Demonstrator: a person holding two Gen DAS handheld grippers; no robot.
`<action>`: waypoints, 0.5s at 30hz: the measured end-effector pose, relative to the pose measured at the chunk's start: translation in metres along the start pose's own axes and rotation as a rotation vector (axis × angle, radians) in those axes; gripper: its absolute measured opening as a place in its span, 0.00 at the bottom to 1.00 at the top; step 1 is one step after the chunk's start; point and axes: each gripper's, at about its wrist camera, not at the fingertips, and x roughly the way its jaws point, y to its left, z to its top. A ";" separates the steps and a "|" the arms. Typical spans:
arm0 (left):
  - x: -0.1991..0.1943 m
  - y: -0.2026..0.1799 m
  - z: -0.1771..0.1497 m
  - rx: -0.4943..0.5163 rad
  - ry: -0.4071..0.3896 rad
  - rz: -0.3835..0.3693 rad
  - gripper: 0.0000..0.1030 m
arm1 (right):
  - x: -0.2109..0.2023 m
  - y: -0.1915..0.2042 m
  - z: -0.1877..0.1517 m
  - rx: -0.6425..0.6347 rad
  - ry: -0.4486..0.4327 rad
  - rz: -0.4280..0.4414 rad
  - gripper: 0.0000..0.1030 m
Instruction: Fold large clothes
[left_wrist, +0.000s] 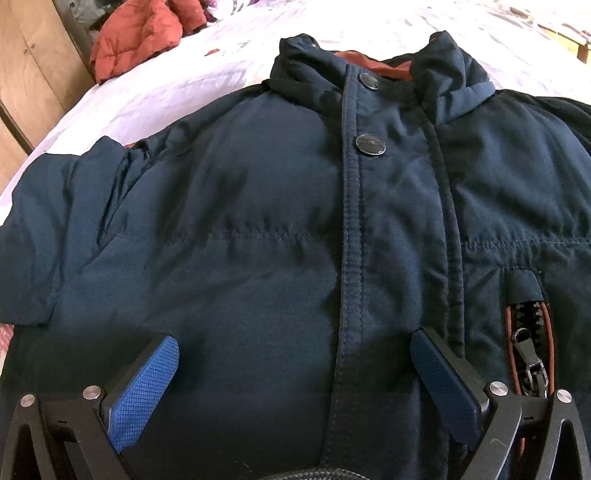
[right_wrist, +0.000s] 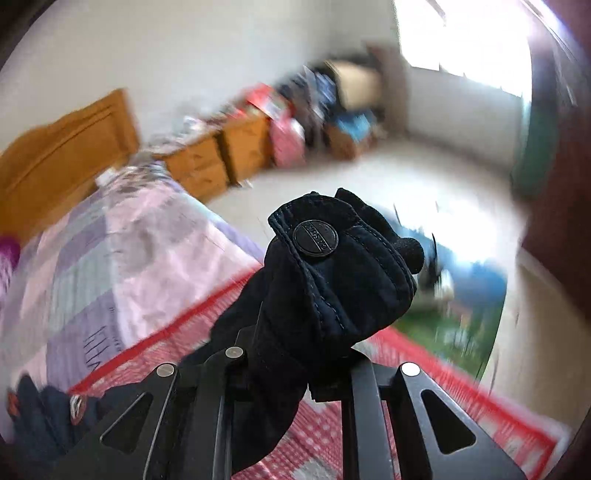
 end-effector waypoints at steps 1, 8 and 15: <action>0.000 0.001 0.002 0.001 0.005 -0.006 1.00 | -0.015 0.021 0.008 -0.068 -0.039 0.008 0.16; -0.034 0.036 0.009 -0.045 -0.016 -0.118 1.00 | -0.109 0.168 0.026 -0.350 -0.221 0.183 0.16; -0.077 0.118 -0.007 -0.066 -0.049 -0.143 1.00 | -0.181 0.345 -0.047 -0.622 -0.276 0.423 0.16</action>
